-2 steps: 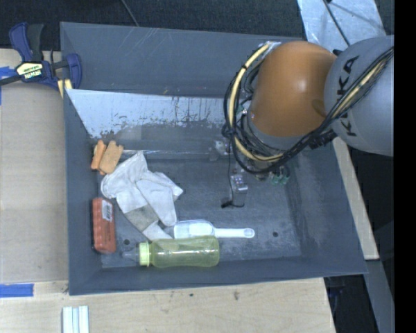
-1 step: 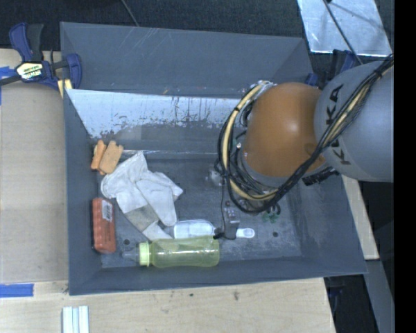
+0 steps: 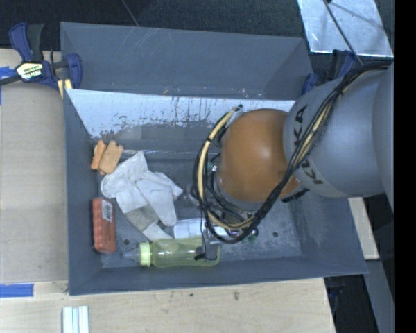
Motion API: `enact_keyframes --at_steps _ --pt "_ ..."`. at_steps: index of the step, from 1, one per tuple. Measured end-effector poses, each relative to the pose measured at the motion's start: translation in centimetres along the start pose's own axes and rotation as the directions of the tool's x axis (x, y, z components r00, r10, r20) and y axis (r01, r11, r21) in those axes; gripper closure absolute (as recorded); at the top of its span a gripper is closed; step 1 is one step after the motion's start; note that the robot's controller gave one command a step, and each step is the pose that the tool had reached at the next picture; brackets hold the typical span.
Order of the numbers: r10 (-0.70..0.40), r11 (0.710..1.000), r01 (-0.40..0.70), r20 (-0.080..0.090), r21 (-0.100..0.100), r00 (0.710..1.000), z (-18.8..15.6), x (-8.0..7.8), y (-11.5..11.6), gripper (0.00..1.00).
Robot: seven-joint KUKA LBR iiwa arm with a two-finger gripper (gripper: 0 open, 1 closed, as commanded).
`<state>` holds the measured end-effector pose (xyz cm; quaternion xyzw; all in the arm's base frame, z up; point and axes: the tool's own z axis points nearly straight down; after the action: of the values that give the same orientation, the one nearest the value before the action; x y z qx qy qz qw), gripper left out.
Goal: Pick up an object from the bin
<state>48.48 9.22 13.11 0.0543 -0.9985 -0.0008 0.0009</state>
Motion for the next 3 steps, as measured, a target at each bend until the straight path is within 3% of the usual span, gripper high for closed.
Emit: enact_keyframes --at_steps 1,2,3 --pt "-0.102 0.995 0.102 -0.007 0.003 0.995 4.8 -0.8 0.8 0.00" --pt "0.058 0.998 -0.058 -0.014 0.008 0.998 5.3 -0.4 2.6 1.00" --pt "0.058 0.998 -0.058 -0.014 0.008 0.998 5.3 -0.4 2.6 1.00"
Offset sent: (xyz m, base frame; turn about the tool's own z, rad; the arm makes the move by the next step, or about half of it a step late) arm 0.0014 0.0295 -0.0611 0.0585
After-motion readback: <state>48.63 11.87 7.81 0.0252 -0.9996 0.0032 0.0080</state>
